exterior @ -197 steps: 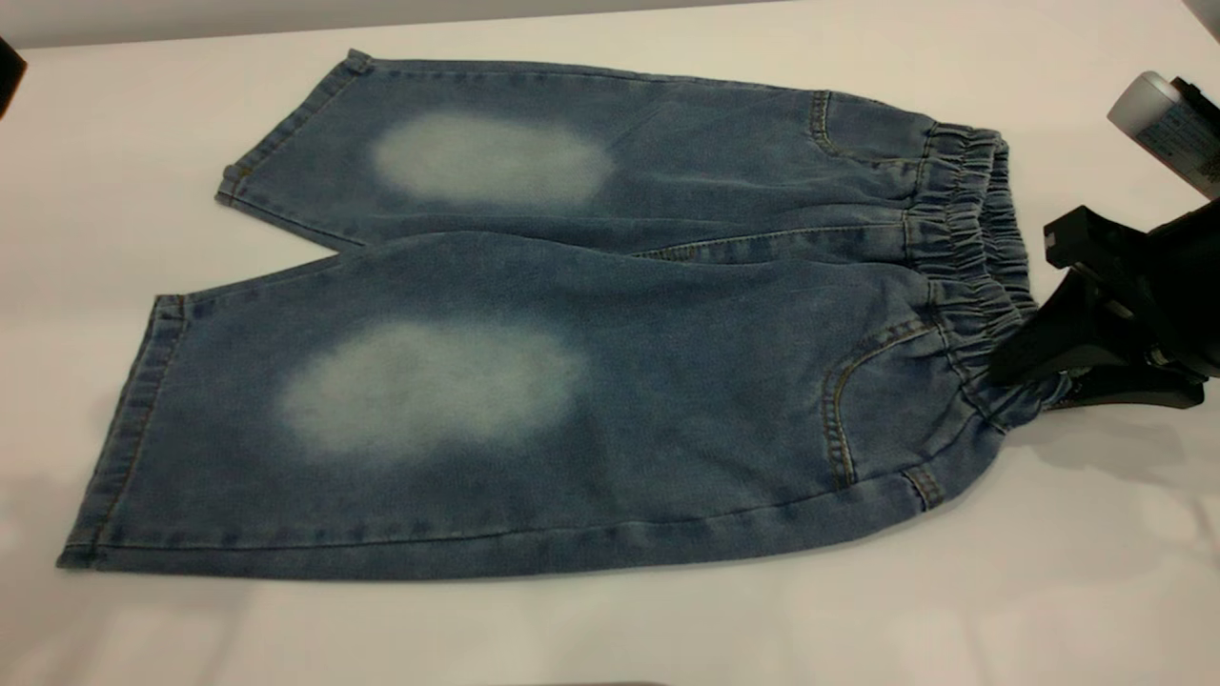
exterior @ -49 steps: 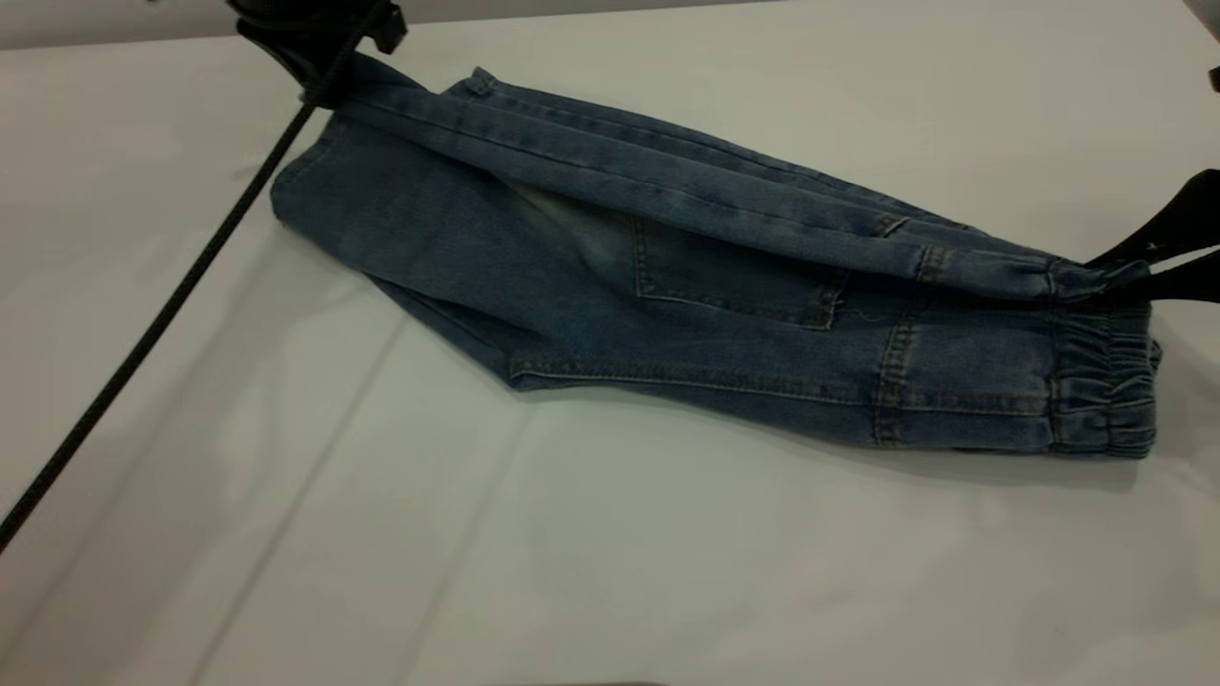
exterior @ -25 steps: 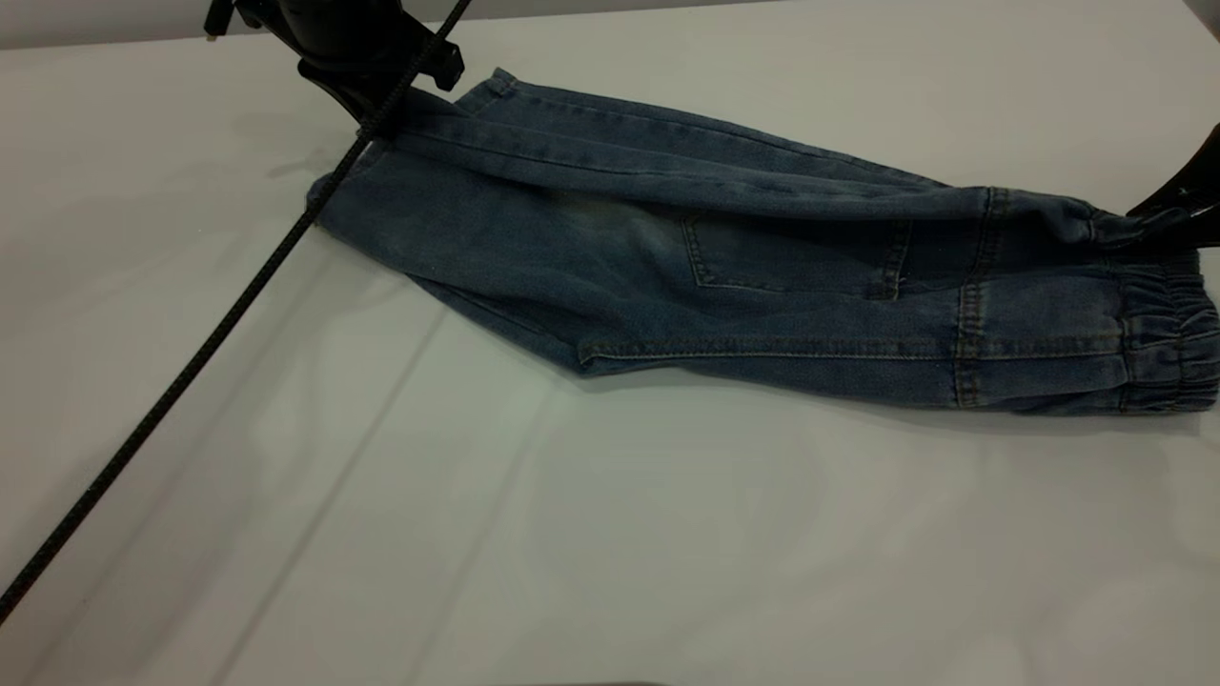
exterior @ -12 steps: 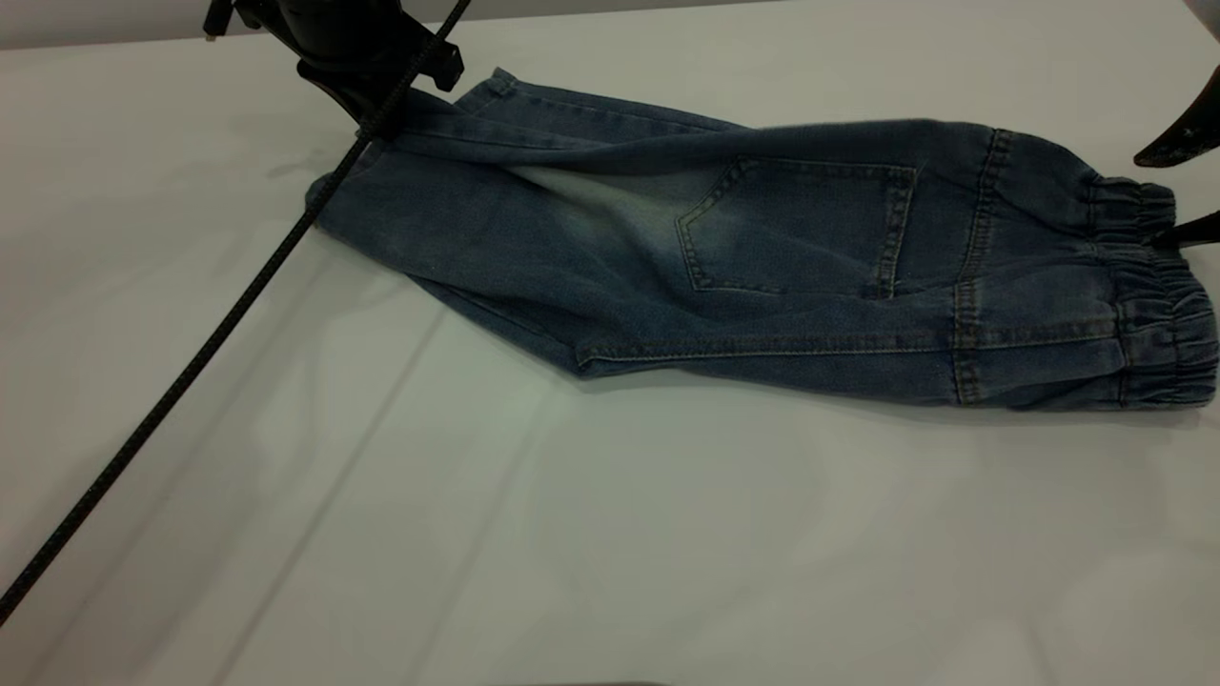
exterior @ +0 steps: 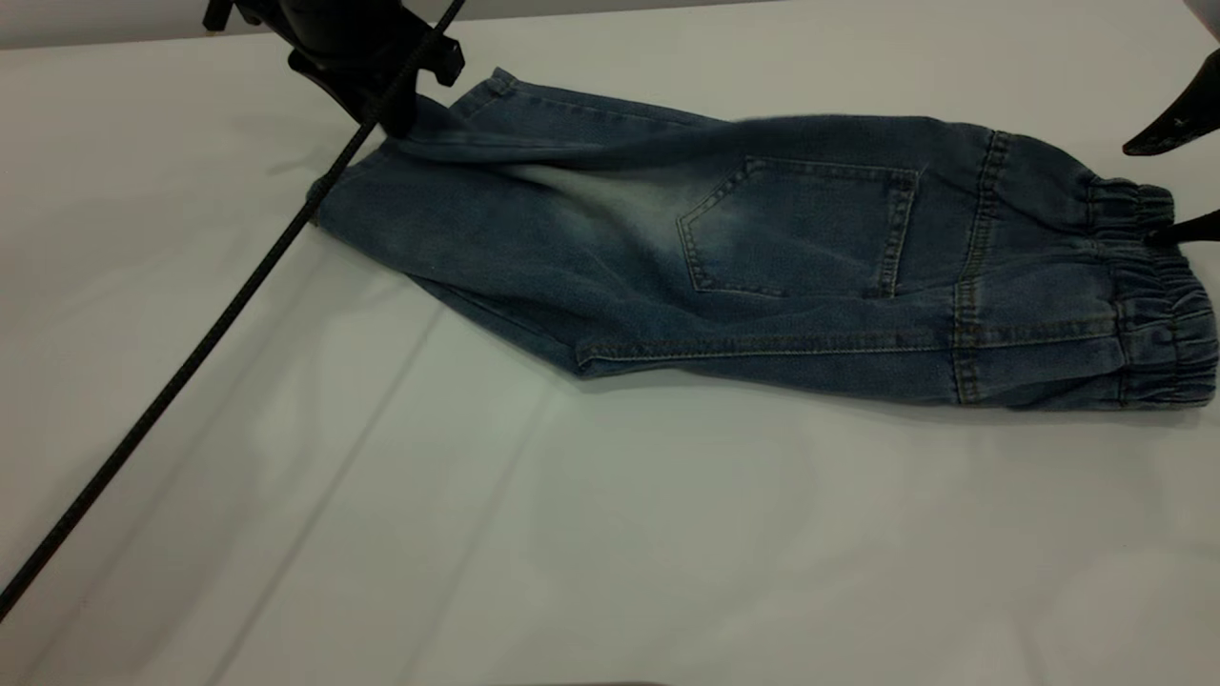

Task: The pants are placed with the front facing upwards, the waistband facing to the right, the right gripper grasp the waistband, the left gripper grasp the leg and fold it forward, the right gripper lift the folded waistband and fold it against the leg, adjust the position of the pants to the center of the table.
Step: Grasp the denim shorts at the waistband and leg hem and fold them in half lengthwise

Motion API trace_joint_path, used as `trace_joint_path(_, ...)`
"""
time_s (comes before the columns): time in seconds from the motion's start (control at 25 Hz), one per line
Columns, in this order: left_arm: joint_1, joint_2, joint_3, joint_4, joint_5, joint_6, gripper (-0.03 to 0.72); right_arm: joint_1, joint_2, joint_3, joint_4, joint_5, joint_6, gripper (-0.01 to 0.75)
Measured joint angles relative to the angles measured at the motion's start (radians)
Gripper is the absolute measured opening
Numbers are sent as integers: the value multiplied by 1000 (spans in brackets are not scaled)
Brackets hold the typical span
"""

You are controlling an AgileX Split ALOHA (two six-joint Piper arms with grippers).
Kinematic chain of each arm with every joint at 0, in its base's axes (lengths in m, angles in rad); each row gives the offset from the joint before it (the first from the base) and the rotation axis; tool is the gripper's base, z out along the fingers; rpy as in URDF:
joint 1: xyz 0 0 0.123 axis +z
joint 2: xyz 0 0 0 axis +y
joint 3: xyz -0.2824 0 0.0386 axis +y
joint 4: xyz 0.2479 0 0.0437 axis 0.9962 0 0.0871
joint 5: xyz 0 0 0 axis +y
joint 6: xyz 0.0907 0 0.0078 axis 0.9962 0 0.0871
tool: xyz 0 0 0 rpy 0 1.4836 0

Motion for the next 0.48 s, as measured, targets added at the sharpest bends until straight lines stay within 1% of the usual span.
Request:
trace_joint_path(0.08,0,0,-9,0,-27,-29,355,0,0,0,0,9,-16,393)
trace_joint_path(0.16,0,0,-20,0,-49,-73,385,0,0,0,0,15,-26,386)
trace_joint_path(0.24,0,0,-31,1,-60,-106,394,0,0,0,0,21,-38,378)
trace_joint_path(0.32,0,0,-37,4,-61,-126,398,0,0,0,-7,30,-85,370)
trace_joint_path(0.48,0,-1,-54,4,-20,-134,399,0,0,0,-92,70,-186,366)
